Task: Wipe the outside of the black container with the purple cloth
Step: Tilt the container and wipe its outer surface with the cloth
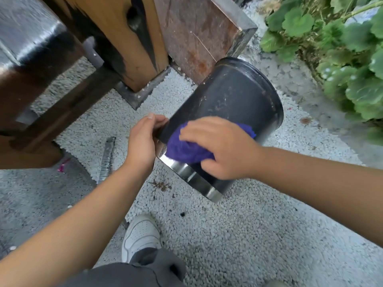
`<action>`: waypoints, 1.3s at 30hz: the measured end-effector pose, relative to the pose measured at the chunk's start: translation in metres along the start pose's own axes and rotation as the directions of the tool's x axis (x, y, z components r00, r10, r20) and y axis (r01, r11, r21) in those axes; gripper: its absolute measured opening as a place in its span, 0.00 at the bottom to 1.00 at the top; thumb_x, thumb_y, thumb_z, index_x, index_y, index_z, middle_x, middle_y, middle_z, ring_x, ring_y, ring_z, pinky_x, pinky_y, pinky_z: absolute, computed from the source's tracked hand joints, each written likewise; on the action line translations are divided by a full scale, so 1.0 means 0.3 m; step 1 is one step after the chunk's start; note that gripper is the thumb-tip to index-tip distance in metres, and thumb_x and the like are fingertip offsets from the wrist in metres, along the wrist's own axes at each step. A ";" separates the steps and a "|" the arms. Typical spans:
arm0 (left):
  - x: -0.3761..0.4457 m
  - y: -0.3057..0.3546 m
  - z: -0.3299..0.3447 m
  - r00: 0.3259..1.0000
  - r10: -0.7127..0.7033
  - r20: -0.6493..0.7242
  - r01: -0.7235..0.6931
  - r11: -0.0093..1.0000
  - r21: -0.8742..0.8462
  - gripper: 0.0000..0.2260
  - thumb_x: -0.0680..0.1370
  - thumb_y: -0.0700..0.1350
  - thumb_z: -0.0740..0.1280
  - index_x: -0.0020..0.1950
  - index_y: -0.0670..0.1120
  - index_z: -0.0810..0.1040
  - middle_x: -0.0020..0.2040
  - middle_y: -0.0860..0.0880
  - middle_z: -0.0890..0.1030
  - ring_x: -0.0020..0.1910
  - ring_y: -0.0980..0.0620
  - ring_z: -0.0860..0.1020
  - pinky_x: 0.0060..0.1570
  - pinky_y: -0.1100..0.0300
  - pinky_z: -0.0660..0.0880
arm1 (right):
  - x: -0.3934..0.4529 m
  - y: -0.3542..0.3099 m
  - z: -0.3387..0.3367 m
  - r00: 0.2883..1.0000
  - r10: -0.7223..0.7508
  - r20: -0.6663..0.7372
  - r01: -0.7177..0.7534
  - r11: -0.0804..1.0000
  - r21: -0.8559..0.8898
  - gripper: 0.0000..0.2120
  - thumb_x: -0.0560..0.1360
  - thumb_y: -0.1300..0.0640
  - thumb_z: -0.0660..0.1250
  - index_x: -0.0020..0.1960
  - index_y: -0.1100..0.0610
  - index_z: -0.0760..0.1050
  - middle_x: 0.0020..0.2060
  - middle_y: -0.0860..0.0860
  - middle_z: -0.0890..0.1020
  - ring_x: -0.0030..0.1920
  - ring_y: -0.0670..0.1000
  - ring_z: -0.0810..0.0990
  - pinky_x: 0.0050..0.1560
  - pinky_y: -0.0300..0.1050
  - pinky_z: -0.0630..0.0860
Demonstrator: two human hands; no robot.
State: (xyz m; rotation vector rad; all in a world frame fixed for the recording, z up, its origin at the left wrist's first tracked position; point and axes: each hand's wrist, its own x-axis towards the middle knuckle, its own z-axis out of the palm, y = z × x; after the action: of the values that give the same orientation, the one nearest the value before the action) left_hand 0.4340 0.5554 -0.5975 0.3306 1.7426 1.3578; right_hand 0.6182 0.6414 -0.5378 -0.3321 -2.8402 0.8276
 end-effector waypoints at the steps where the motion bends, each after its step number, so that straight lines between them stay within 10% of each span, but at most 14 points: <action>1: 0.000 0.000 -0.002 1.000 0.017 0.016 -0.017 1.000 0.015 0.11 0.78 0.47 0.61 0.45 0.47 0.83 0.47 0.48 0.86 0.50 0.49 0.83 0.51 0.55 0.76 | -0.027 -0.006 0.016 0.999 -0.036 0.019 0.036 0.999 0.003 0.24 0.62 0.63 0.65 0.59 0.62 0.76 0.52 0.55 0.81 0.54 0.59 0.78 0.61 0.55 0.70; 9: 0.007 0.080 0.002 0.951 0.075 0.299 -0.189 0.908 0.373 0.05 0.76 0.49 0.66 0.46 0.58 0.80 0.39 0.60 0.81 0.29 0.64 0.76 0.27 0.71 0.70 | -0.146 0.023 0.010 0.970 -0.197 0.140 0.213 0.971 -0.108 0.24 0.65 0.59 0.70 0.61 0.58 0.75 0.54 0.53 0.81 0.50 0.54 0.77 0.55 0.48 0.73; 13: 0.039 0.160 0.081 0.910 -0.005 0.414 -0.309 0.659 0.686 0.28 0.67 0.70 0.63 0.62 0.59 0.73 0.54 0.60 0.77 0.50 0.58 0.77 0.44 0.64 0.69 | -0.196 0.053 -0.040 0.975 0.216 -0.045 -0.208 0.968 0.140 0.28 0.64 0.55 0.62 0.64 0.48 0.66 0.57 0.46 0.78 0.56 0.47 0.74 0.61 0.37 0.69; 18: 0.073 0.212 0.235 0.928 -0.097 0.360 -0.281 0.453 0.846 0.46 0.60 0.81 0.56 0.64 0.48 0.69 0.61 0.48 0.77 0.52 0.47 0.77 0.41 0.55 0.68 | -0.216 0.107 -0.094 0.713 0.688 -0.138 -0.505 0.640 0.580 0.32 0.64 0.60 0.65 0.59 0.32 0.64 0.54 0.35 0.74 0.54 0.38 0.77 0.57 0.34 0.70; 29: 0.165 0.193 0.234 0.959 0.092 0.268 -0.283 0.347 0.894 0.16 0.80 0.60 0.51 0.48 0.49 0.70 0.52 0.45 0.79 0.53 0.41 0.76 0.46 0.52 0.65 | -0.040 0.166 -0.210 0.560 0.823 -0.095 -0.205 0.249 0.947 0.13 0.65 0.63 0.62 0.47 0.53 0.75 0.39 0.51 0.80 0.41 0.52 0.77 0.46 0.49 0.74; 31: 0.180 0.187 0.207 0.961 0.080 0.265 -0.274 0.421 0.865 0.10 0.81 0.51 0.56 0.48 0.49 0.74 0.48 0.50 0.79 0.54 0.43 0.76 0.46 0.53 0.68 | -0.014 0.170 -0.207 0.564 0.805 -0.183 -0.390 0.455 0.800 0.13 0.68 0.62 0.64 0.50 0.52 0.78 0.42 0.50 0.82 0.44 0.51 0.78 0.50 0.47 0.74; 33: 0.177 0.179 0.188 0.960 0.078 0.270 -0.272 0.492 0.827 0.09 0.80 0.48 0.57 0.49 0.49 0.77 0.49 0.51 0.80 0.54 0.45 0.77 0.51 0.52 0.72 | -0.014 0.176 -0.189 0.686 0.635 -0.355 -0.597 0.770 0.225 0.18 0.71 0.60 0.66 0.60 0.54 0.76 0.54 0.52 0.80 0.56 0.55 0.77 0.60 0.44 0.68; 35: 0.162 0.166 0.176 0.955 0.090 0.283 -0.286 0.539 0.792 0.11 0.80 0.47 0.57 0.49 0.49 0.78 0.51 0.50 0.81 0.54 0.45 0.77 0.56 0.50 0.73 | -0.016 0.169 -0.171 0.821 0.401 -0.407 -0.503 0.845 -0.181 0.23 0.72 0.60 0.65 0.67 0.59 0.72 0.64 0.59 0.75 0.63 0.64 0.71 0.66 0.53 0.65; 39: 0.140 0.150 0.166 0.939 0.129 0.319 -0.334 0.567 0.753 0.13 0.82 0.49 0.55 0.53 0.50 0.79 0.55 0.51 0.82 0.56 0.45 0.77 0.58 0.49 0.73 | 0.021 0.175 -0.163 0.893 0.343 -0.290 -0.398 0.904 -0.158 0.21 0.75 0.58 0.61 0.67 0.61 0.73 0.65 0.63 0.73 0.65 0.65 0.71 0.67 0.58 0.67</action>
State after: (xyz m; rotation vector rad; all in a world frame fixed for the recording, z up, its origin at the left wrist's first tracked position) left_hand 0.4343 0.6320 -0.5783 1.2203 2.0654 0.5462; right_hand 0.6314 0.7112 -0.5251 -0.9668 -2.6544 0.4849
